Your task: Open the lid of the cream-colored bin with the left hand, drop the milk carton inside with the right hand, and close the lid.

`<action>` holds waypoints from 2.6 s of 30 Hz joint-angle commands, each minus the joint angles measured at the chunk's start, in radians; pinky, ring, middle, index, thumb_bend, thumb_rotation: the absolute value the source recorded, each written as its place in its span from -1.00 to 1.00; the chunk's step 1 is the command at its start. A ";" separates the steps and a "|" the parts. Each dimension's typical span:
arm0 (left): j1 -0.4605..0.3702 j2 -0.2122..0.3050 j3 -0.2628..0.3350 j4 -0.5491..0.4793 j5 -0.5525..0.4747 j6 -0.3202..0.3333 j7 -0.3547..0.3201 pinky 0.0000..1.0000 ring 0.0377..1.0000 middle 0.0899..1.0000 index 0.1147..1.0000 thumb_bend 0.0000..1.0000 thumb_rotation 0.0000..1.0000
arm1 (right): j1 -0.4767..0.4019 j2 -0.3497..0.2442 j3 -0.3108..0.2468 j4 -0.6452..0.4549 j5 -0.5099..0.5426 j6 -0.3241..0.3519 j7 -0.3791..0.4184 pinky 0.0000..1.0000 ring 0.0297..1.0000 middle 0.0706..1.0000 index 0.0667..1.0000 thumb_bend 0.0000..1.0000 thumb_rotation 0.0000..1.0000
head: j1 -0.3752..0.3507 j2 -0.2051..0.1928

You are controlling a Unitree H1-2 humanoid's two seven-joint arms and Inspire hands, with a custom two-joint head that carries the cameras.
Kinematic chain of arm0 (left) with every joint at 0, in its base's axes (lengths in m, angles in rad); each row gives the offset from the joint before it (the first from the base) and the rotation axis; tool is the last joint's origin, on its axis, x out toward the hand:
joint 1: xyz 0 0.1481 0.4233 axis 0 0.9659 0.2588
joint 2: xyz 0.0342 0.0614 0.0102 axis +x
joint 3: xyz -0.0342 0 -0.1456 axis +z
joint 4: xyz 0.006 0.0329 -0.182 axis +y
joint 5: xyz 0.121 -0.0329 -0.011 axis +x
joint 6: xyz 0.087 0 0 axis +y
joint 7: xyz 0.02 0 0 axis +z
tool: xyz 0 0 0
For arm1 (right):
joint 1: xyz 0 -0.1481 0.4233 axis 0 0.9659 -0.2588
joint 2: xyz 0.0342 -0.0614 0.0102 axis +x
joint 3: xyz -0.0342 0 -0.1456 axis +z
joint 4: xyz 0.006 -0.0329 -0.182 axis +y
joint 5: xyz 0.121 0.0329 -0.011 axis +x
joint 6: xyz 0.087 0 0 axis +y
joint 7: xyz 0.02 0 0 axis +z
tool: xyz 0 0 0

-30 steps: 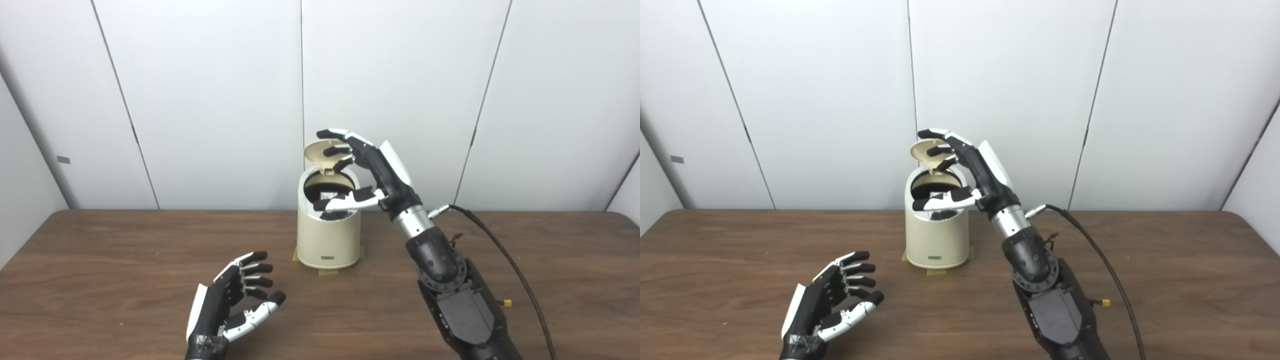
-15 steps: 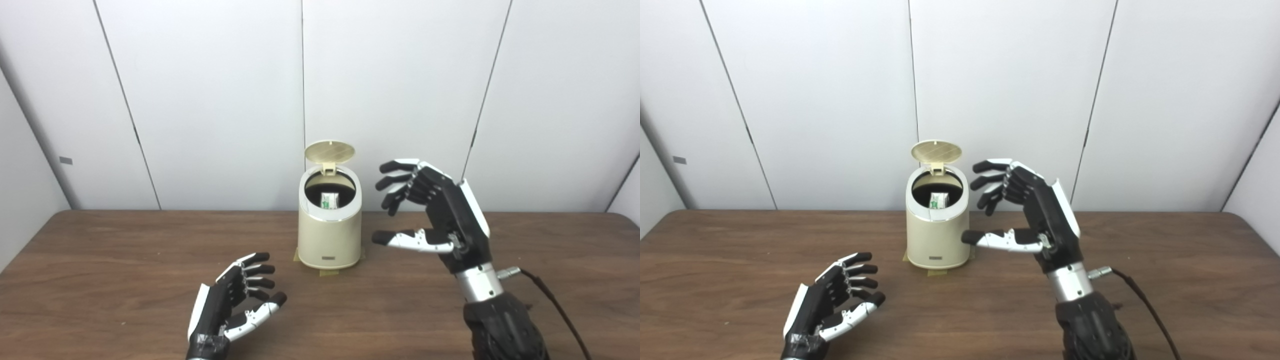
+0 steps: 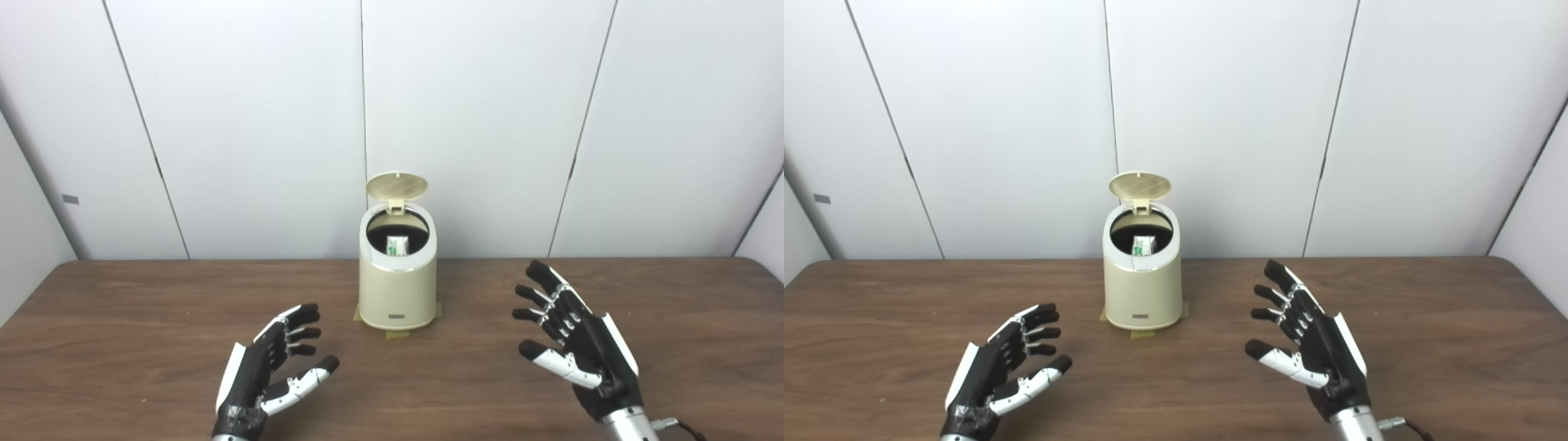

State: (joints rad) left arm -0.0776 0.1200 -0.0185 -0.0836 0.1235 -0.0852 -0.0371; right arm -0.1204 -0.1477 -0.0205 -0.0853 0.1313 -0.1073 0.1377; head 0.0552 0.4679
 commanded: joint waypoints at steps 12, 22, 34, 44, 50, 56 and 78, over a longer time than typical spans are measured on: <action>-0.509 0.104 -0.052 0.084 0.122 0.222 -0.064 0.60 0.90 0.93 0.96 0.74 -0.39 | -0.035 0.009 0.000 -0.028 -0.014 -0.025 0.010 0.38 0.65 0.82 0.80 0.59 -0.20 | -0.001 -0.017; -0.764 0.157 -0.154 0.320 0.267 0.213 -0.090 0.56 0.88 0.94 0.97 0.85 -0.29 | -0.035 0.000 0.017 -0.052 0.003 -0.017 0.048 0.44 0.65 0.82 0.80 0.61 -0.25 | -0.011 -0.024; -0.901 0.191 -0.278 0.434 0.373 0.193 -0.168 0.53 0.83 0.83 0.70 0.81 -0.41 | -0.031 0.009 0.032 -0.085 0.000 0.018 0.060 0.38 0.60 0.81 0.75 0.53 -0.37 | -0.024 -0.028; -0.872 0.203 -0.273 0.379 0.358 0.198 -0.221 0.84 0.85 0.62 0.49 0.80 -0.40 | -0.036 0.016 0.036 -0.074 -0.016 0.006 0.054 0.42 0.63 0.82 0.77 0.48 -0.34 | -0.034 -0.027; -0.855 0.215 -0.272 0.349 0.358 0.184 -0.235 1.00 0.88 0.65 0.47 0.82 -0.34 | -0.038 0.023 0.036 -0.073 -0.035 0.010 0.043 0.39 0.62 0.81 0.77 0.50 -0.30 | -0.037 -0.024; -0.843 0.226 -0.270 0.330 0.354 0.163 -0.248 1.00 0.89 0.66 0.50 0.83 -0.32 | -0.039 0.029 0.041 -0.073 -0.033 0.012 0.046 0.37 0.62 0.82 0.76 0.47 -0.32 | -0.042 -0.023; -0.784 0.250 -0.264 0.275 0.313 0.154 -0.355 1.00 0.98 0.72 0.57 0.87 -0.40 | -0.040 0.046 0.053 -0.111 -0.045 0.049 0.032 0.31 0.60 0.79 0.76 0.47 -0.33 | -0.063 0.001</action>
State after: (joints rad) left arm -0.8197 0.3459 -0.2989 0.2137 0.4414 0.0889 -0.3977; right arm -0.1231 -0.1040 0.0329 -0.1587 0.0869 -0.0435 0.1757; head -0.0077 0.4678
